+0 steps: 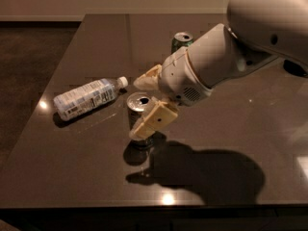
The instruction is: Move redbull can near green can
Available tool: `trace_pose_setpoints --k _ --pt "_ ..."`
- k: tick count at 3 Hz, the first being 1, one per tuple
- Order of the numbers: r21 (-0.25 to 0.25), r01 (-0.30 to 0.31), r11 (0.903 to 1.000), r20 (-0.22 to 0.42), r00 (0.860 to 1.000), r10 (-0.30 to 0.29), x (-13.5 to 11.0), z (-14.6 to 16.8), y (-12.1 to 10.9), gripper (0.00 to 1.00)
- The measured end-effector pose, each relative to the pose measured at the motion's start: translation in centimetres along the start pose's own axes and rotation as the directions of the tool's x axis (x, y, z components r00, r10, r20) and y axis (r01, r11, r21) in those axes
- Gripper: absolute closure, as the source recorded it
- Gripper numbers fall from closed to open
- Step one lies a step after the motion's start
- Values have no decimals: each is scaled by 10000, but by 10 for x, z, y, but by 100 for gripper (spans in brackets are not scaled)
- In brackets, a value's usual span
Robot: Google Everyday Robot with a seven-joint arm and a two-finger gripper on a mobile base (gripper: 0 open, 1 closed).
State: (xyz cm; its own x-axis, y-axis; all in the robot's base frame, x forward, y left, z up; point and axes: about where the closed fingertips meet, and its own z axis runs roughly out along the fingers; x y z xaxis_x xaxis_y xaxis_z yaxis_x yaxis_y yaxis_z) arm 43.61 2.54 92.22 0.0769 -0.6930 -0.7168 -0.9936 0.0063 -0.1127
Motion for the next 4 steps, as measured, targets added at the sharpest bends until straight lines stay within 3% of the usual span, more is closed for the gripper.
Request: trace_pose_setpoints --k 1,2,3,4 --pt "-56 -25 10000 77 10000 26 -3 5 0 49" --pt "206 -334 9992 -1 9994 334 -1 -4 -14 72" --pt "926 -1007 9906 51 9949 1006 3 -24 -46 95" --pt "1621 -1789 9704 250 9839 1772 12 -42 -86 100"
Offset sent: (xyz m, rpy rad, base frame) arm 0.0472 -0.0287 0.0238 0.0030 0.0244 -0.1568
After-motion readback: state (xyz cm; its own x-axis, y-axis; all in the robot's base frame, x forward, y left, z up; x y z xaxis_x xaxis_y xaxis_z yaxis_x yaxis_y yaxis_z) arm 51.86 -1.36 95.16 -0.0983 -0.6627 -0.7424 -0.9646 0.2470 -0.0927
